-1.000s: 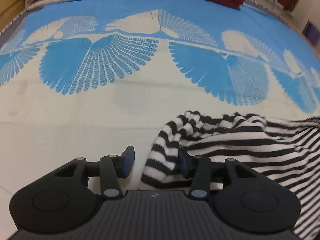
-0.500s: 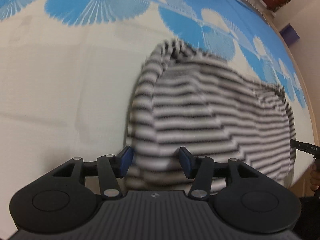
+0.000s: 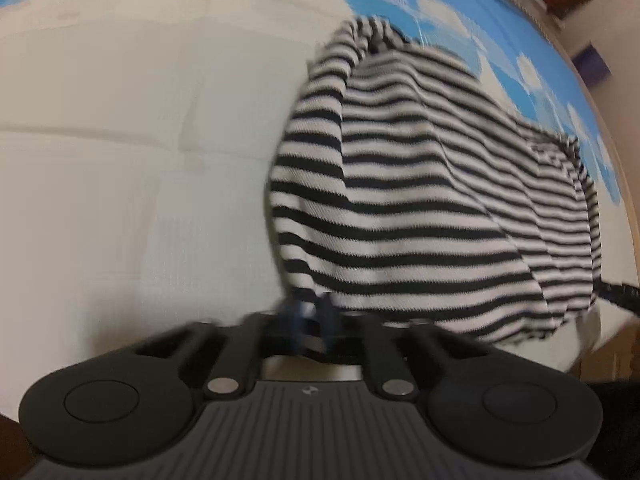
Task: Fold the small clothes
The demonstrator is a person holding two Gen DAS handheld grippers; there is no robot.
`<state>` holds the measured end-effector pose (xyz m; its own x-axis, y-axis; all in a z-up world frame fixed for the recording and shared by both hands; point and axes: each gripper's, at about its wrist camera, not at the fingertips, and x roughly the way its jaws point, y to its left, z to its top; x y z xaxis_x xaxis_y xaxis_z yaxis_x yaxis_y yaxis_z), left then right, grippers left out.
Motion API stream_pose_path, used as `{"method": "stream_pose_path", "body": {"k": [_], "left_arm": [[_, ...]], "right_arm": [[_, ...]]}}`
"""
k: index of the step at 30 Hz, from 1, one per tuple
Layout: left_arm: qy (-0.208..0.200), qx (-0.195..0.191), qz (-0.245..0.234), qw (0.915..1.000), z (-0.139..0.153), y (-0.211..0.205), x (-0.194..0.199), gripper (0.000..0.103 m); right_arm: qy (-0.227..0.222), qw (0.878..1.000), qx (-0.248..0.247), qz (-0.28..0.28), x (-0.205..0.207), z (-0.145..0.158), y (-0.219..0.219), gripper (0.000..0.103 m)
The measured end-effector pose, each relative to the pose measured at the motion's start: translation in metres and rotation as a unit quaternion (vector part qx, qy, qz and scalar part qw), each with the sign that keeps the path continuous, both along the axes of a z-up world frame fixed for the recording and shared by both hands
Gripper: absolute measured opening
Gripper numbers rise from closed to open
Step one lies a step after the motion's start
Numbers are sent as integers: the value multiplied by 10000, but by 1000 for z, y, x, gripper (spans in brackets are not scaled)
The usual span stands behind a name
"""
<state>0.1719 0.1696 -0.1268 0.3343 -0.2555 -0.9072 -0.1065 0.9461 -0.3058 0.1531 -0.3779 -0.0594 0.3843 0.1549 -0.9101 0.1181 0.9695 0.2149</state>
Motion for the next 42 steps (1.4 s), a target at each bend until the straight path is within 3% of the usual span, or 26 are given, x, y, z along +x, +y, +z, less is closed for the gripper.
{"method": "stream_pose_path", "body": {"k": [1,2,3,5,7,9,11,13,16,19,22,24,26,27,30,35,40,42], "left_arm": [[-150,-20,69,9999,6,2,-2,2],[-305,-37,163,9994,13,4,-4,2],[-520,-54,370,9979,22,10,-8,2],[-827,-71,756,9937,37,21,-17,1],[-687,293,811,9939,37,21,-22,2],[-128,628,622,9960,16,13,-19,2],[83,801,447,9957,5,2,-14,2],[-150,885,457,9949,13,-3,-13,3],[-788,1048,459,9903,38,-9,-18,7],[-1112,670,218,9913,48,-21,-15,10],[-816,286,-83,9962,32,-34,-6,17],[-371,483,-245,9978,13,-45,2,25],[-110,774,-257,9966,3,-50,7,26],[-111,739,-152,9971,5,-50,11,26],[-513,779,-94,9956,23,-53,13,27],[-874,662,-254,9936,34,-78,26,29],[-635,981,-430,9922,22,-93,36,30],[-644,1059,-482,9911,20,-92,35,30]], "right_arm": [[-41,10000,19,-64,-1,1,-1,30],[-109,9998,55,-132,-3,3,-2,16],[-193,9996,94,-188,-4,7,-4,9],[-541,9973,268,-408,-10,20,-11,7],[-861,9927,498,-680,-18,33,-20,6],[-933,9906,531,-843,-24,36,-25,6],[-551,9965,-7,-626,-20,18,-16,6],[-159,9984,-404,-374,-14,-1,-4,6],[-336,9965,-686,-350,-15,6,6,8],[-874,9918,-832,-428,-25,27,11,9],[-1236,9895,-745,-47,-23,38,22,9],[-917,9948,-426,146,-16,26,25,9],[-298,9977,-560,244,-8,5,30,8],[-190,9967,-742,281,-7,-1,31,8],[-486,9909,-1150,500,-3,12,44,11],[-1135,9860,-1034,648,-2,30,59,26],[-465,9902,-1176,587,18,1,65,31],[-432,9895,-1264,544,20,2,69,32]]}}
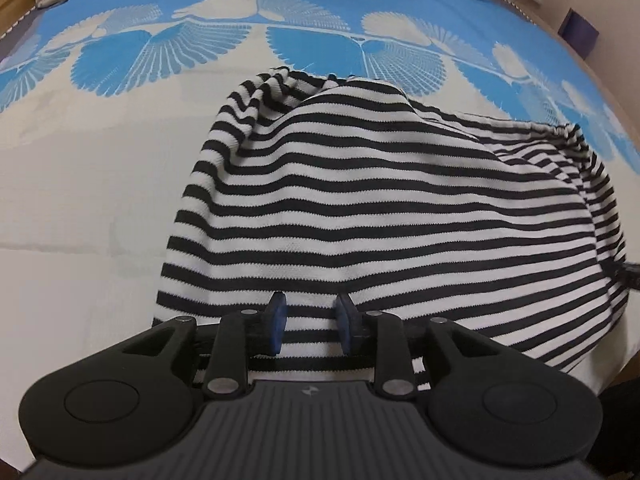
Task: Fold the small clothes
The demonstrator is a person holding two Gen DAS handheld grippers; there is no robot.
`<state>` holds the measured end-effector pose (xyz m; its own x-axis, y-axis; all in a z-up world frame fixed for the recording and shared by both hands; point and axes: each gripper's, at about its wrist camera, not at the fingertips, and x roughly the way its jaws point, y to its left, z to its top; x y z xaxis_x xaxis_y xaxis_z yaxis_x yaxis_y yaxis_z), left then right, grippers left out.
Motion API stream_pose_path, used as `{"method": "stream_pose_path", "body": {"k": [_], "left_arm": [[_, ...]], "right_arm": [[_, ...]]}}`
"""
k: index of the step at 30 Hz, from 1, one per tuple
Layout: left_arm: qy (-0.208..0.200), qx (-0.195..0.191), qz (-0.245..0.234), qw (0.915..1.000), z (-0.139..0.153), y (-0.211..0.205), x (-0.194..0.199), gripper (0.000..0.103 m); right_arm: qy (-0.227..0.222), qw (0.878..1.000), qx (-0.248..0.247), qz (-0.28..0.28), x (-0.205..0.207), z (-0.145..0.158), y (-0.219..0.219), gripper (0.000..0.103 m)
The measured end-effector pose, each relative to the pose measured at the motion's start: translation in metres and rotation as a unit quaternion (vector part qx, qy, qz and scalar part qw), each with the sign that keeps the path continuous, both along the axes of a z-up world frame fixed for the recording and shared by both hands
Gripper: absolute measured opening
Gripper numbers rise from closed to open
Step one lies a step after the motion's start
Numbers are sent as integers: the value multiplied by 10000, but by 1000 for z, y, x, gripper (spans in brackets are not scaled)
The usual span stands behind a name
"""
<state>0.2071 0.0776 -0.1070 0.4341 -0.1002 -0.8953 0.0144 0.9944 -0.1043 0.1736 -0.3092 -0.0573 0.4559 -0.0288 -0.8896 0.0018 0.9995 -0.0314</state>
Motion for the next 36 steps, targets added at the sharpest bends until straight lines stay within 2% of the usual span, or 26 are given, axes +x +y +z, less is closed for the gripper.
{"method": "stream_pose_path", "body": {"k": [7,10,12,16,20,23,25,27,29,31,32,34,36], "left_arm": [[-58,8,-11,10000,-4,0,0,30],[-101,-49,50,9999,0,2,-6,30],[-157,-131,111,9997,4,7,-12,30],[-296,-554,396,9972,17,26,-31,30],[-219,-1082,786,9908,17,51,-53,30],[3,-1491,1103,9827,8,69,-70,30],[203,-1761,1341,9750,-1,78,-78,30],[449,-2113,1660,9622,-12,86,-84,30],[674,-2455,2046,9452,-25,94,-86,39],[769,-2592,2404,9322,-33,100,-87,47],[743,-2638,2553,9272,-35,103,-87,47],[641,-2677,2764,9208,-37,109,-85,47],[551,-2653,2874,9187,-37,110,-83,47]], "right_arm": [[-409,9991,111,-51,0,12,-3,33],[-63,9999,-99,-84,2,-2,-7,33],[-94,9997,-224,-29,-1,-1,-5,33],[-464,9987,-161,121,-13,28,-6,34],[-1321,9910,210,91,-32,81,-22,37],[-1850,9818,423,-3,-49,103,-36,37],[-1991,9786,516,-106,-59,104,-43,38],[-1945,9784,579,-382,-63,100,-49,38],[-1955,9767,681,-563,-64,97,-50,38],[-1928,9773,647,-585,-62,93,-48,38],[-1923,9781,588,-543,-60,92,-45,38],[-1928,9789,511,-448,-59,91,-41,38],[-1920,9789,540,-451,-59,91,-40,37]]}}
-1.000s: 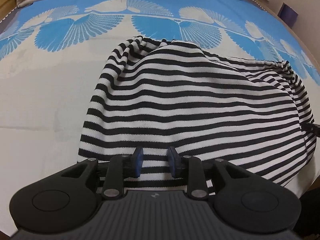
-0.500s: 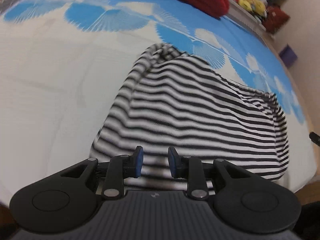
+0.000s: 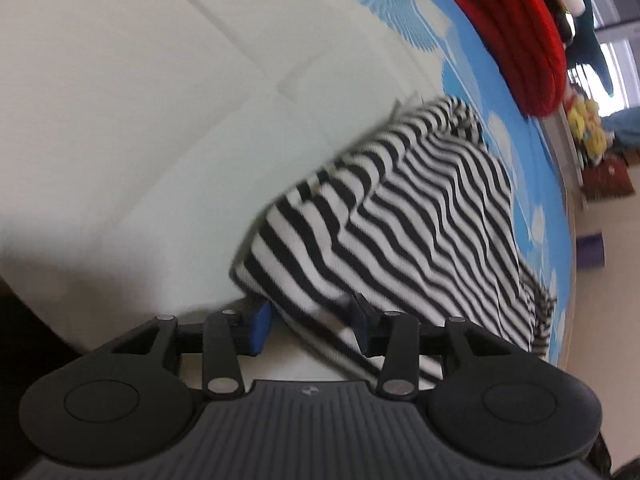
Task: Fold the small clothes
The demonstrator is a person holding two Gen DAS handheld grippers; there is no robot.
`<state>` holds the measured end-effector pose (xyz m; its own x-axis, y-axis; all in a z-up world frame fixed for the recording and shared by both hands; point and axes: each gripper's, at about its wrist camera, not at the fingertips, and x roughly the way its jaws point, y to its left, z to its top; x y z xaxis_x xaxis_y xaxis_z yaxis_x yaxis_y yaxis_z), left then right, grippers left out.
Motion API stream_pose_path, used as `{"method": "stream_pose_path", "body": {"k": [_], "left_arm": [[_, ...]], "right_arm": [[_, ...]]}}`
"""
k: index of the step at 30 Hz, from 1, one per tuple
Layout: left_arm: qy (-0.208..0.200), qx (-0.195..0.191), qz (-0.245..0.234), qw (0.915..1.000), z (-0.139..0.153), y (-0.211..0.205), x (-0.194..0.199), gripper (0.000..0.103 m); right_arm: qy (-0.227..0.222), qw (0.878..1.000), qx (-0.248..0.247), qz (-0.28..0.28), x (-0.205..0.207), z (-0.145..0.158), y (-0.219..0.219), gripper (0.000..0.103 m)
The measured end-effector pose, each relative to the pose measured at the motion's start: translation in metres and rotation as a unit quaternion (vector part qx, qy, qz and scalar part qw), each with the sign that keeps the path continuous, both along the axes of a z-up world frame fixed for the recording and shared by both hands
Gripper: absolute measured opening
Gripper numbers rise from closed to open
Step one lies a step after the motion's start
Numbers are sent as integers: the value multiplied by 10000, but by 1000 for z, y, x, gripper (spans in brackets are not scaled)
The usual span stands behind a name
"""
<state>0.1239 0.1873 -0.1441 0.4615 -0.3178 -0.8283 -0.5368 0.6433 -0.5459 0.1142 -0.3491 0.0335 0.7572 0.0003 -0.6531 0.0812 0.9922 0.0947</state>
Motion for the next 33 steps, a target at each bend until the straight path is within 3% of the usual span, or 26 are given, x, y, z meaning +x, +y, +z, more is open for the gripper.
{"method": "stream_pose_path", "body": {"k": [5,8,11,18,23,27,28,30,33], "left_arm": [[-129,469,-198,9986,4,-8,10,42],[-158,710,-263,9970,5,-11,12,24],[-261,832,-339,9956,8,-12,11,13],[-662,1390,-304,9876,38,-4,-4,7],[-467,1857,-23,9815,44,12,-16,7],[-420,2145,-98,9758,52,10,-17,7],[-476,2263,-181,9727,58,6,-16,7],[-776,2700,-487,9585,79,-15,-13,6],[-1450,2934,-974,9399,117,-64,-5,6]], "right_arm": [[-4,9998,105,-166,-1,0,-7,38],[16,9997,112,-233,-2,-1,-10,38],[35,9996,73,-254,-3,-2,-10,38],[54,9997,-5,-256,0,-4,-2,37],[49,9998,-50,-162,4,-4,5,37],[68,9999,-76,-138,7,-5,5,37],[74,9998,-76,-160,8,-5,4,37],[77,9997,-40,-221,9,-5,0,37],[73,9992,115,-369,11,-4,-9,37]]}}
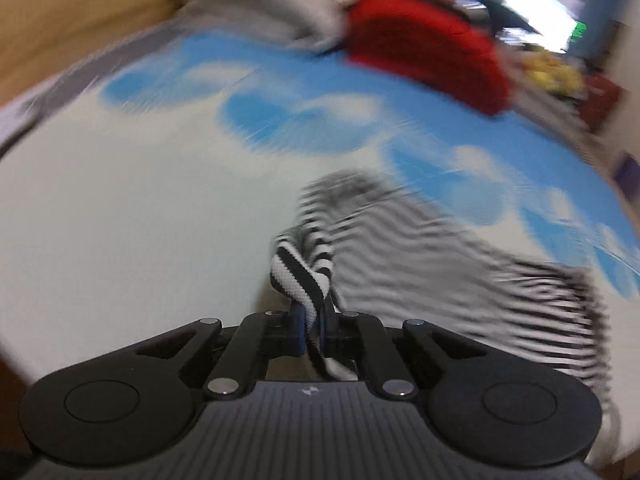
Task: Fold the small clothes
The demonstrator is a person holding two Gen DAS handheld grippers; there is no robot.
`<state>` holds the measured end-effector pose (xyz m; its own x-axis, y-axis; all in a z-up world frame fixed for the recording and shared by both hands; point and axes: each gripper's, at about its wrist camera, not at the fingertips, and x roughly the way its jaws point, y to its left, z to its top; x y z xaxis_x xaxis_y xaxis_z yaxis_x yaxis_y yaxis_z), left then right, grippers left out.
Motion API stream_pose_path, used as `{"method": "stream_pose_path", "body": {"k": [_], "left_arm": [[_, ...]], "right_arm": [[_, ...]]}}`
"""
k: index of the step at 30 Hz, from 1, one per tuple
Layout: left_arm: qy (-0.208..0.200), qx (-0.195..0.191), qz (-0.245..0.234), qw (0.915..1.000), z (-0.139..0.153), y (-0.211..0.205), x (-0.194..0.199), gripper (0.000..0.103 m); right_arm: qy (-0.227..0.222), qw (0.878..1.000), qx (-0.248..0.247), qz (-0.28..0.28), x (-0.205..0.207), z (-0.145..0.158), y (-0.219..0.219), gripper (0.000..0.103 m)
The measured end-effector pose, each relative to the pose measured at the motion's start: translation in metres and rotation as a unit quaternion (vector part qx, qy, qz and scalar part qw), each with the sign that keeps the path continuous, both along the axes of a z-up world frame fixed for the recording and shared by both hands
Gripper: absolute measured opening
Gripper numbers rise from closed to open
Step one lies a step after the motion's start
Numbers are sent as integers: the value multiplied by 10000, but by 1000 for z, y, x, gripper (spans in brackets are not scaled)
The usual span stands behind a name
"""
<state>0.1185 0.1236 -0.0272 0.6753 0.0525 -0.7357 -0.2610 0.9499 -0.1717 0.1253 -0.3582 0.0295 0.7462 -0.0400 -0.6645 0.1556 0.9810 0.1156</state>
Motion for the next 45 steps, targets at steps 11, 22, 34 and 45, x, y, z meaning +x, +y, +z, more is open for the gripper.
{"method": "stream_pose_path", "body": {"k": [11,22,34,45], "left_arm": [[-811,-349,-3385,9368,23,-275,0,4],[-9,-810,-4194,9042,1,-251,10,35],[581,-1912,-2362,9509,-29,-116,54,67],[1241,-2518,-2247,9331,-63,-136,72,87]], "right_arm": [[-396,9973,327,-534,-4,13,-50,31],[-318,9952,922,-34,12,11,-74,31],[816,9688,2101,1029,80,-30,-24,44],[41,9521,3055,109,97,-38,-33,2]]}}
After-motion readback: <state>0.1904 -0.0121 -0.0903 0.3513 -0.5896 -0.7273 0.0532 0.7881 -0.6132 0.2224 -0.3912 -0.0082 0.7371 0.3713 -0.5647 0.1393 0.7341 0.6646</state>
